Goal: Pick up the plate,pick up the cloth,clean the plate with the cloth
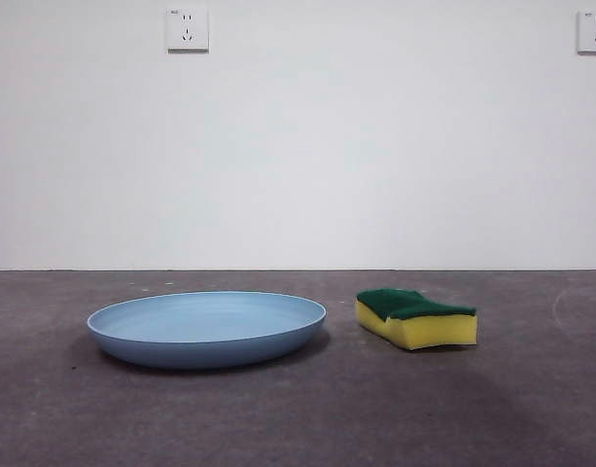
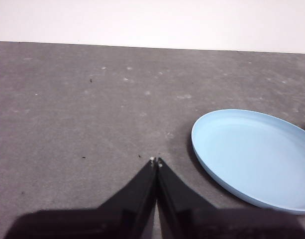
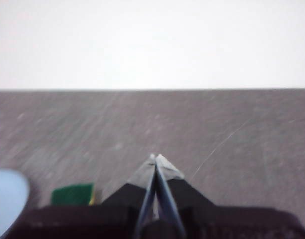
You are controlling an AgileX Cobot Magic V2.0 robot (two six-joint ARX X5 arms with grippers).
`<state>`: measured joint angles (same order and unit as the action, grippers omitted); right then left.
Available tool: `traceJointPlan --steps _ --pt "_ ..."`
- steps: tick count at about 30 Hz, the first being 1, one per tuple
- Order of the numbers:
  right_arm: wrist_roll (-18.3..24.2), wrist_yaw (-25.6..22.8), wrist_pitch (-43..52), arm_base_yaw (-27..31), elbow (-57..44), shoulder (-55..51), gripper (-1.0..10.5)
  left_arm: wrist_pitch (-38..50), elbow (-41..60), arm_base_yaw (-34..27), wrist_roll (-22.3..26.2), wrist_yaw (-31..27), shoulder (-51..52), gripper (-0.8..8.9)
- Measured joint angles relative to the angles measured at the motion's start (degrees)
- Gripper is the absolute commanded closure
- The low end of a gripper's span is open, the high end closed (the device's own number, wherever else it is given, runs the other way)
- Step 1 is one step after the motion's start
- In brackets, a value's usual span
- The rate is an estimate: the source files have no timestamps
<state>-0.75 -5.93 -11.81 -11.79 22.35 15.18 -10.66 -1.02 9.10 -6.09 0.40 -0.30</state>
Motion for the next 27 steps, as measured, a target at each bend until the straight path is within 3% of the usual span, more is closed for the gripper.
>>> traceJointPlan --steps 4,10,27 --pt "0.1 2.6 6.0 1.5 -7.8 -4.9 9.5 0.0 0.0 0.0 0.0 0.0 0.0 8.16" --pt "0.1 3.0 6.3 1.6 -15.3 -8.6 9.5 0.0 0.0 0.0 0.0 0.0 0.0 8.17" --pt "-3.5 3.0 1.7 1.6 -21.3 -14.9 9.5 0.0 0.0 0.0 0.0 0.0 0.0 8.17"
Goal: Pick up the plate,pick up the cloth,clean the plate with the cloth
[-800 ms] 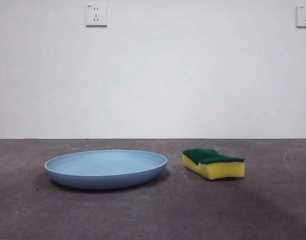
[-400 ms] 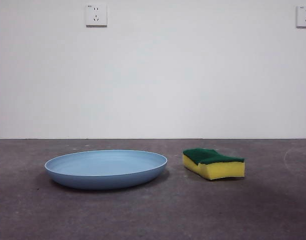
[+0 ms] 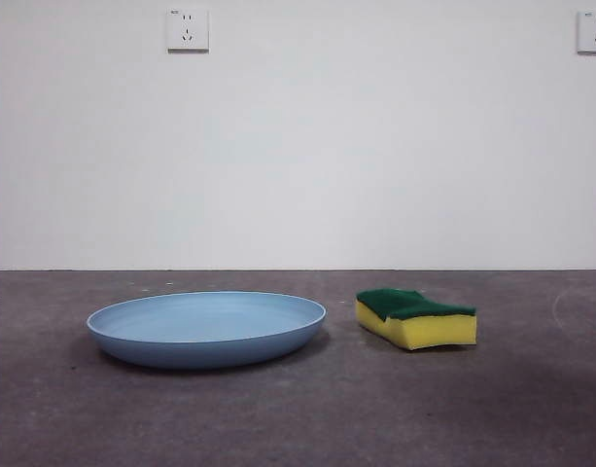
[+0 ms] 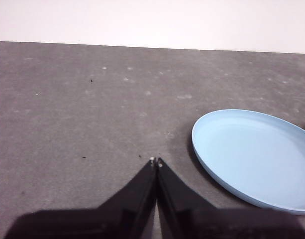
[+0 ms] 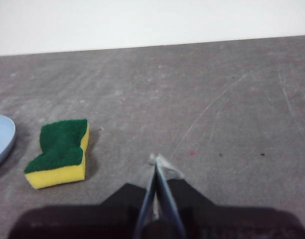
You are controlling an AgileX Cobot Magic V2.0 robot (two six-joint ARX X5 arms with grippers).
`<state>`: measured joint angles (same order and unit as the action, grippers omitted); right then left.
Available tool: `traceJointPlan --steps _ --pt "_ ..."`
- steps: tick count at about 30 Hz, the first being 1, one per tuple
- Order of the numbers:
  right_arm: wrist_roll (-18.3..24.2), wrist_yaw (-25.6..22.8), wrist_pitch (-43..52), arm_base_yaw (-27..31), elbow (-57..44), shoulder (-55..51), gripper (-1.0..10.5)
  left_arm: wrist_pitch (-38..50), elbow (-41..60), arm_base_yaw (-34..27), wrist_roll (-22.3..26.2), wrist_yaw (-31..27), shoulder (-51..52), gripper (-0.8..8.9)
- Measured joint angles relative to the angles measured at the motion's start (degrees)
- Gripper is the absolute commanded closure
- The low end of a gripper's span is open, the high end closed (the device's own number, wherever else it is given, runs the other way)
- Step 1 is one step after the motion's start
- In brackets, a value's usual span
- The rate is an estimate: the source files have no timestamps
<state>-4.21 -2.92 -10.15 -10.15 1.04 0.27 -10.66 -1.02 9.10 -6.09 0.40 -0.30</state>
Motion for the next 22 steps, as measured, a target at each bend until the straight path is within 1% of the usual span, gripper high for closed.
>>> traceJointPlan --steps 3,6,22 --pt "-2.0 0.0 0.0 0.0 0.0 0.0 9.5 0.0 0.0 0.0 0.0 0.0 0.0 8.16" --pt "-2.9 0.0 0.0 0.0 0.0 0.0 9.5 0.0 0.0 0.0 0.0 0.0 0.0 8.16" --pt "-3.4 -0.2 0.0 0.0 0.0 0.0 9.5 0.0 0.0 0.0 0.0 0.0 0.0 8.17"
